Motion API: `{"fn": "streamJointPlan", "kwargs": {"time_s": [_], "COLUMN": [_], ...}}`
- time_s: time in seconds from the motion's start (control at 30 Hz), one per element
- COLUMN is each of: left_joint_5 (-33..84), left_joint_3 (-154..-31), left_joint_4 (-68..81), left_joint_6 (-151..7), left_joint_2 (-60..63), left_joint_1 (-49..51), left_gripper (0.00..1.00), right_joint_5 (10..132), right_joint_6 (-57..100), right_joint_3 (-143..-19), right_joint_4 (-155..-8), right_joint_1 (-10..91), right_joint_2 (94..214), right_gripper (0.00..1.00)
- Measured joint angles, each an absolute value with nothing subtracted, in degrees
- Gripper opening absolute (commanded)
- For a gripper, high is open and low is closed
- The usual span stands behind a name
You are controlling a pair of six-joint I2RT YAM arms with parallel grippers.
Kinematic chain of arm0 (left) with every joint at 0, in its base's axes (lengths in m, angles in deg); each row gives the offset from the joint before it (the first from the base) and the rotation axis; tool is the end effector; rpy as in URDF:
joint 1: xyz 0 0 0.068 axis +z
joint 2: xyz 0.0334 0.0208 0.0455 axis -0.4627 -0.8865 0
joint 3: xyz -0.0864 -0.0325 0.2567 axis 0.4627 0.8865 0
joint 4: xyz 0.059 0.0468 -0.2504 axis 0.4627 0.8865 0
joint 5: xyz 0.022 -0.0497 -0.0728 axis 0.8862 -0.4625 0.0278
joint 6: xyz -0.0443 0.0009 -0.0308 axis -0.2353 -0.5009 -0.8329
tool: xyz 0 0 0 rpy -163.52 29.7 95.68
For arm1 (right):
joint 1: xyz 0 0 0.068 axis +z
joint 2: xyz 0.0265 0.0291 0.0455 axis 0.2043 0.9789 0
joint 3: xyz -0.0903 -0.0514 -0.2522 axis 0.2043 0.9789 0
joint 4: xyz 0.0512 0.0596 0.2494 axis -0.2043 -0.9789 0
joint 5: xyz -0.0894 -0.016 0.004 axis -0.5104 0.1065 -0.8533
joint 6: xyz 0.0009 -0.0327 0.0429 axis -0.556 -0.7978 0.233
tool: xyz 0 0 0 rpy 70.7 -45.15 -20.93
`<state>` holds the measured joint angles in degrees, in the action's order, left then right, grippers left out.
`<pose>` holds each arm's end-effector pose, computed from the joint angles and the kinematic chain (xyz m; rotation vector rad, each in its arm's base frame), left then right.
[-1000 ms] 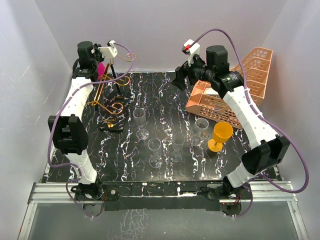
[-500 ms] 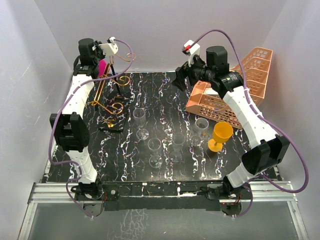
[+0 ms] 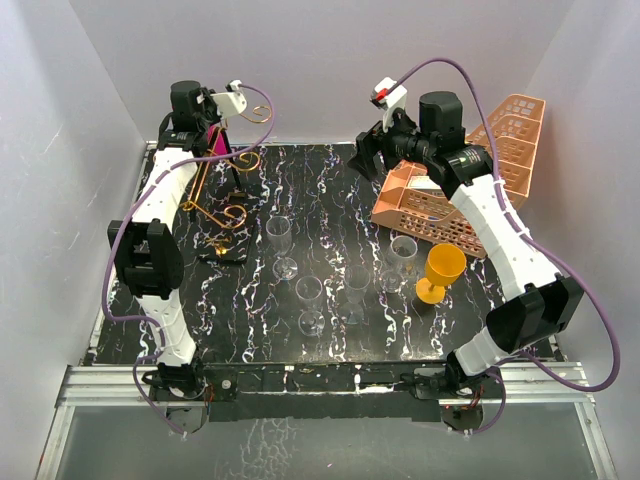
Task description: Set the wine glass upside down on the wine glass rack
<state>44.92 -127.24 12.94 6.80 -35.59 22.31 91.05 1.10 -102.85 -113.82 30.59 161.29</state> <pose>0.4747 -0.0366 0.3775 0.9621 1.5657 0.9541 0.3183 0.1258 0.4331 -0.8411 1.7850 0.5375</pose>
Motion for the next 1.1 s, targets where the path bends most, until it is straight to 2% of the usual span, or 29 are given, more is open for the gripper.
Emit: {"fn": "streamJointPlan", "kwargs": {"time_s": [0.33, 1.1], "left_joint_5": [44.8, 43.0], "left_joint_3": [-127.9, -128.0], "left_joint_4": [13.4, 12.8], "left_joint_6": [5.2, 0.2], "left_joint_2": [-35.6, -35.4], "left_joint_1": [22.0, 21.3], "left_gripper": [0.15, 0.26], "right_joint_5": [91.1, 92.2], "right_joint_6": [1.1, 1.1], "right_joint_3": [-102.5, -101.0], "right_joint_4": [-113.7, -113.3], "right_joint_1": [30.4, 29.6], "right_joint_2": [160.9, 160.5], "right_gripper": [0.9, 0.9]}}
